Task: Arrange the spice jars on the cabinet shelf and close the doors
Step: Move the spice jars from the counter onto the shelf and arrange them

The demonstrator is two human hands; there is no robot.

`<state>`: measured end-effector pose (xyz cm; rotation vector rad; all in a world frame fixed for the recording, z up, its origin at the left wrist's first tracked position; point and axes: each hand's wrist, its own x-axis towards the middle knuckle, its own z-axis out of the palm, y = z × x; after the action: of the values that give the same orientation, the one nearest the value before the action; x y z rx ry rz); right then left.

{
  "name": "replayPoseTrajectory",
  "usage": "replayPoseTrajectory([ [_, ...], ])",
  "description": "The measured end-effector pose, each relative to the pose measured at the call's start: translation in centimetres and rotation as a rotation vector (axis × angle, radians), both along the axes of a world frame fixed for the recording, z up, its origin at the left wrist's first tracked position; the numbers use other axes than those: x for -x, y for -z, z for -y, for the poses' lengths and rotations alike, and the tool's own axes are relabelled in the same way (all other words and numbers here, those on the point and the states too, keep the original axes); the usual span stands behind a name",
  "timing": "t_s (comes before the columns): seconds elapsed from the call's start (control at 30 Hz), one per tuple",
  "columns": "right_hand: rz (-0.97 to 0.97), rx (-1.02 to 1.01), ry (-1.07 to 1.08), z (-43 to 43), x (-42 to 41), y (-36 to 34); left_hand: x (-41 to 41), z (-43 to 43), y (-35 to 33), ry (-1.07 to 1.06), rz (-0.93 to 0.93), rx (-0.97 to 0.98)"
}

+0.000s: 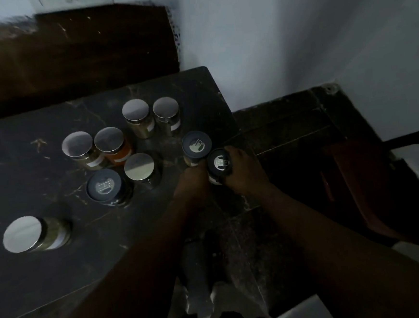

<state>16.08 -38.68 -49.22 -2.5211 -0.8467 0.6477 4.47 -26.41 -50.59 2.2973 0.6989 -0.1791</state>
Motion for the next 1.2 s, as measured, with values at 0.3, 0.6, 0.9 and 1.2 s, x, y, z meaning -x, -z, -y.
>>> replayPoseTrajectory([
  [0.3,0.034,-0.220,0.084,1.8,1.2,-0.8,1.0,-0.2,-1.1,0.049,0.139,0.024],
  [0.6,-0.083,-0.604,0.096,-0.1,0.1,-11.6,0.5,-4.8,-10.2,0.113,0.425,0.197],
  [0.9,-0.047,-1.046,0.213,-8.6,0.2,-22.9,-2.6,-10.0,-22.3,-0.148,0.815,-0.178],
  [1.2,0.106,-1.264,0.053,-13.9,-7.7,-36.5,-9.2,-15.7,-36.2,-0.018,1.145,-0.323],
])
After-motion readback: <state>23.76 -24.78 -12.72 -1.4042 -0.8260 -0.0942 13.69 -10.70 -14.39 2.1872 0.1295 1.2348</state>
